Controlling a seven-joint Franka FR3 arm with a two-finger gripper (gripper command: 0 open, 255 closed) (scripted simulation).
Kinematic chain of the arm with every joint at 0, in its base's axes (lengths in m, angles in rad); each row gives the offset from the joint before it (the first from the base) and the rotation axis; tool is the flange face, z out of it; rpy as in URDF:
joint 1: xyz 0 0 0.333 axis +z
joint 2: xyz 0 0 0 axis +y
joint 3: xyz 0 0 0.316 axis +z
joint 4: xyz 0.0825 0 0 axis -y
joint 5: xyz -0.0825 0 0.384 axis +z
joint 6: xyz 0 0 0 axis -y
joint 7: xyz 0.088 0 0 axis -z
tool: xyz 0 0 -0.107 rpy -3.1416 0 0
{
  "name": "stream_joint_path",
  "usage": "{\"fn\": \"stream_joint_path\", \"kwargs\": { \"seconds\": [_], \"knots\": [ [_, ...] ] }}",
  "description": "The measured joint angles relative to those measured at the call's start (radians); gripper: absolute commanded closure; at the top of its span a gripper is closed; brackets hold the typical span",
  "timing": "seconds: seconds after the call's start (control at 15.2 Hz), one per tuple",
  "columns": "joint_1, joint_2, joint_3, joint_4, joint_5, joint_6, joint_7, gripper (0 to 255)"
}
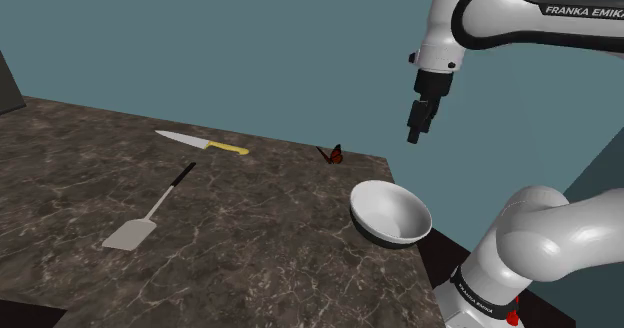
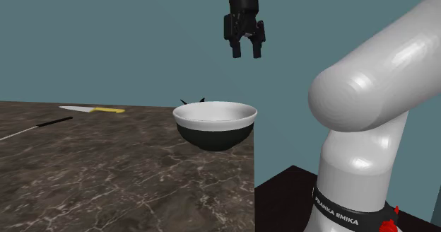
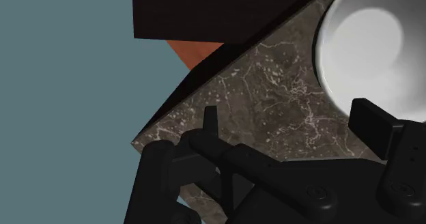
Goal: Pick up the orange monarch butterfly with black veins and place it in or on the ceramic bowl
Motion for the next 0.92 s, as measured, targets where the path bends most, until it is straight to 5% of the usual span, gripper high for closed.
{"fn": "stream_joint_path", "kwargs": {
  "seconds": [0.26, 0.92],
  "knots": [
    [-0.008, 0.051, 0.02, -0.007, 0.016, 0.067, 0.056, 0],
    [-0.044, 0.359, 0.114, 0.017, 0.062, 0.405, 0.335, 0]
  ]
}}
